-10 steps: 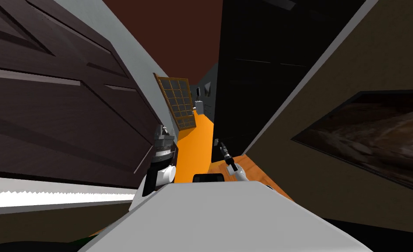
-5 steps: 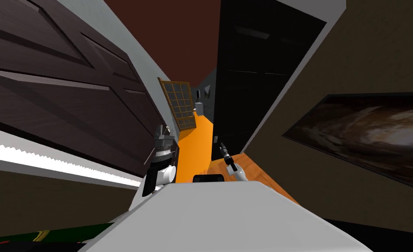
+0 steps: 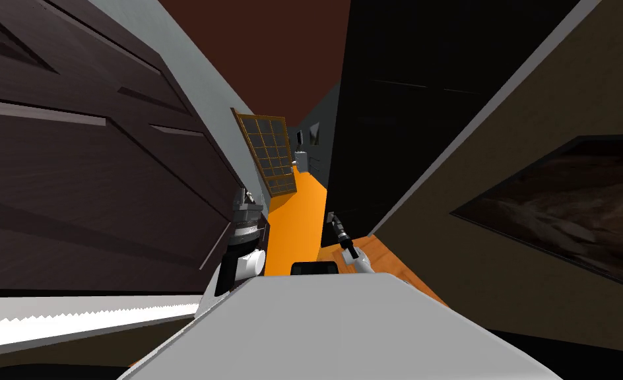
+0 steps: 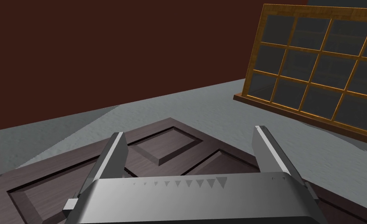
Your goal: Push the door open
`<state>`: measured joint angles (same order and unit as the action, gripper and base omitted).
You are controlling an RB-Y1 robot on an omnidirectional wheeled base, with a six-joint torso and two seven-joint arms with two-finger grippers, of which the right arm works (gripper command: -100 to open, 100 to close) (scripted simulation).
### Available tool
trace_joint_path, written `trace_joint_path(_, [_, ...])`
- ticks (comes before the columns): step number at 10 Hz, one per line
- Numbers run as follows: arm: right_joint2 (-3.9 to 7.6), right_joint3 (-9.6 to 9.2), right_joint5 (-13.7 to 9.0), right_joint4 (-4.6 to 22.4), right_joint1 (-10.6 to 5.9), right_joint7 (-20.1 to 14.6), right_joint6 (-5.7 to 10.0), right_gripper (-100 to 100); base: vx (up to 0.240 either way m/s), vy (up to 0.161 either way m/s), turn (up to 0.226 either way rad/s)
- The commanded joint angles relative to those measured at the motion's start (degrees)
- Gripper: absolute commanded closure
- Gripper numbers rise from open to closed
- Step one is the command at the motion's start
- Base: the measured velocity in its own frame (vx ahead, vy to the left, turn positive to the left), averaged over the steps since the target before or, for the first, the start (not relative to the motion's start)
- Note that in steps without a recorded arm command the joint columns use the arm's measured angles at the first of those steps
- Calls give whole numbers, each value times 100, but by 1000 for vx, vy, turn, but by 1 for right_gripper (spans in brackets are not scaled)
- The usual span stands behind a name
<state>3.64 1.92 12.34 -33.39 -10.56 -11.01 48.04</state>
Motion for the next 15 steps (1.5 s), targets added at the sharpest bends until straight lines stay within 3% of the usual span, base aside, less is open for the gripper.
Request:
trace_joint_path(1, [-30,23,-16,19,4,34,32,-100,206,34,25])
trace_joint_path(3, [-39,22,-16,1,13,33,24,-100,129,18,10])
trace_joint_path(4, [-39,22,-16,1,13,33,24,100,-15,1,3])
trace_joint_path(9, [-39,22,-16,1,13,33,24,100,-10,-2,2])
trace_joint_path(15, [98,273,-193,20,16,164,-19,100,144,57,-28])
